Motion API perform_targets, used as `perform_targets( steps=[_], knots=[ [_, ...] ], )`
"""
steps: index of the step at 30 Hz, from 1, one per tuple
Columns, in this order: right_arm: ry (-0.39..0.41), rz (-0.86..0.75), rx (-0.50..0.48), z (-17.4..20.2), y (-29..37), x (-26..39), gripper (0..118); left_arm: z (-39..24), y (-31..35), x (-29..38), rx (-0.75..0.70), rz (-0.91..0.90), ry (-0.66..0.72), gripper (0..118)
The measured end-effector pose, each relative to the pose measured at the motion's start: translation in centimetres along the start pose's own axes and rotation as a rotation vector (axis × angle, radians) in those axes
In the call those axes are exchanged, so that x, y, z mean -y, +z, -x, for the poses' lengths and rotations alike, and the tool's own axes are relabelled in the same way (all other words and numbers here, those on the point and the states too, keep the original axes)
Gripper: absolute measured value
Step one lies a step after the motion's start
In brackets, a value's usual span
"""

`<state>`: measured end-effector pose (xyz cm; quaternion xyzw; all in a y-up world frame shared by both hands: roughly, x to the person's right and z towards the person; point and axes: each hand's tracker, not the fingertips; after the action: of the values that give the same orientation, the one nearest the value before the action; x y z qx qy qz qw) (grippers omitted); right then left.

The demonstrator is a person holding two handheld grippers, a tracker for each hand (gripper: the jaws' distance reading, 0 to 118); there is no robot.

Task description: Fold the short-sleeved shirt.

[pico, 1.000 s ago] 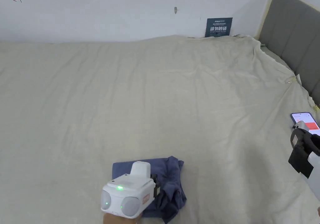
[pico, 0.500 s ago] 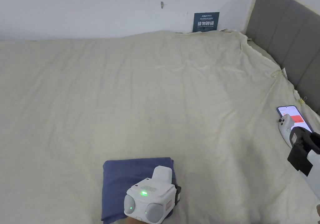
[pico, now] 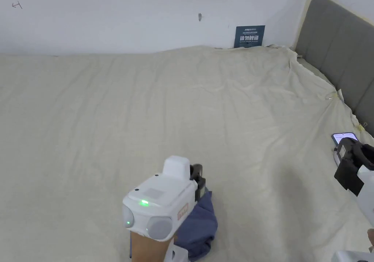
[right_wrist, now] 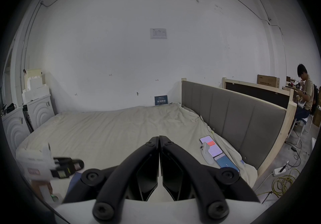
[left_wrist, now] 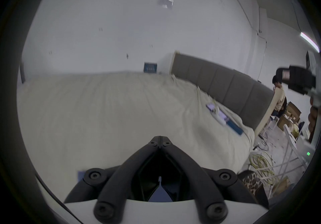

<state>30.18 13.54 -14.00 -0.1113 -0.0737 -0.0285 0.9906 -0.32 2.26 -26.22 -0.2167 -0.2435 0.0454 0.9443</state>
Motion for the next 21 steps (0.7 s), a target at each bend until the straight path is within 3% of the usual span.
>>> perform_targets(
  steps=[11,21],
  knots=[
    [0.004,-0.098,-0.064,4.8,-0.7,-2.4,0,5.5,8.3,-8.1,-0.213,-0.294,-0.062,0],
    [0.041,-0.159,-0.111,9.1,-2.5,-2.5,0,9.8,13.6,-8.3,-0.385,-0.358,-0.048,0]
  ],
)
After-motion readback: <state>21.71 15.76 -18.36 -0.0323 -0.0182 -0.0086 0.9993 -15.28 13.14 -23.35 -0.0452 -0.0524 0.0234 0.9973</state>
